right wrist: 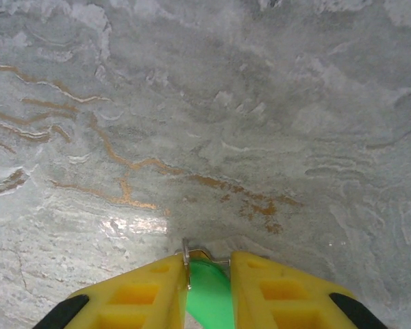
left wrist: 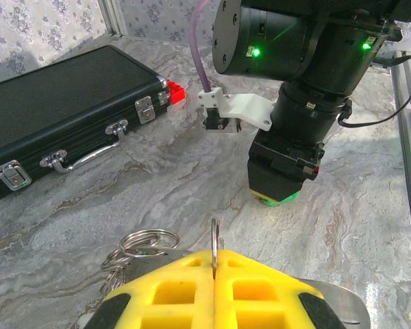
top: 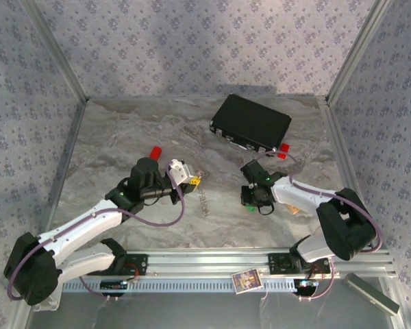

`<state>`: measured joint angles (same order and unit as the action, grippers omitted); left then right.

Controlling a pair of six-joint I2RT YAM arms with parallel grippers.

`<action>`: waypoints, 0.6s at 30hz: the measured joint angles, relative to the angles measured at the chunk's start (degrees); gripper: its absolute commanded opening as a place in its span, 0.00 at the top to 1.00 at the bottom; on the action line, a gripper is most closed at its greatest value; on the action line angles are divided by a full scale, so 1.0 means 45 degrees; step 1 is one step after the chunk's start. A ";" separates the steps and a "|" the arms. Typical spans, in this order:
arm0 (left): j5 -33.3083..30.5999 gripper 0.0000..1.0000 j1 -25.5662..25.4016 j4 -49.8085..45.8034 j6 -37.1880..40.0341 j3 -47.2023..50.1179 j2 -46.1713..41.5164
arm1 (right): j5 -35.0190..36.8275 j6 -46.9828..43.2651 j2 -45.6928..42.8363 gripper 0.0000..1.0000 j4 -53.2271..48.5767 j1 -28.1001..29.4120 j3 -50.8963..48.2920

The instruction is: Put the keys on the keyring

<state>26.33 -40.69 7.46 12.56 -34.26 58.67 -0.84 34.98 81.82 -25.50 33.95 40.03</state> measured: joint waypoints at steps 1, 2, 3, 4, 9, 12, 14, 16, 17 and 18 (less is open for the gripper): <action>0.0000 1.00 0.0000 0.0000 0.0000 0.0000 0.0000 | 0.0000 0.0000 0.0000 0.79 0.0000 0.0029 0.0000; 0.0000 1.00 0.0000 0.0000 0.0000 0.0000 0.0000 | 0.0000 0.0015 0.0000 0.80 0.0000 0.0049 0.0005; 0.0000 1.00 0.0000 0.0000 0.0000 0.0000 0.0000 | 0.0015 0.0019 0.0010 0.82 -0.0005 0.0068 0.0019; 0.0000 1.00 -0.0010 0.0000 0.0000 0.0000 0.0000 | 0.0039 0.0029 0.0019 0.83 -0.0015 0.0083 0.0044; 0.0000 1.00 -0.0073 0.0000 0.0000 0.0000 0.0000 | 0.0248 0.0029 0.0034 0.89 -0.0107 0.0209 0.0257; 0.0000 1.00 -0.0073 0.0000 0.0000 0.0000 0.0000 | 0.0379 0.0015 0.0034 0.93 -0.0243 0.0301 0.0457; 0.0000 1.00 -0.0073 0.0000 0.0000 0.0000 0.0000 | 0.0466 -0.0005 0.0034 0.96 -0.0277 0.0325 0.0539; 0.0000 1.00 -0.0073 0.0000 0.0000 0.0000 0.0000 | 0.0505 -0.0010 0.0049 0.98 -0.0296 0.0325 0.0568; 0.0000 1.00 -0.0073 0.0000 0.0000 0.0000 0.0000 | 0.0544 -0.0010 0.0073 0.99 -0.0296 0.0325 0.0573; 0.0000 1.00 -0.0073 0.0000 0.0000 0.0000 0.0000 | 0.0568 -0.0019 0.0087 0.99 -0.0335 0.0325 0.0583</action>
<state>26.33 -41.01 7.46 12.56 -34.26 58.67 1.72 34.89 82.21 -27.00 35.42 42.65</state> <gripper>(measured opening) 0.046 0.056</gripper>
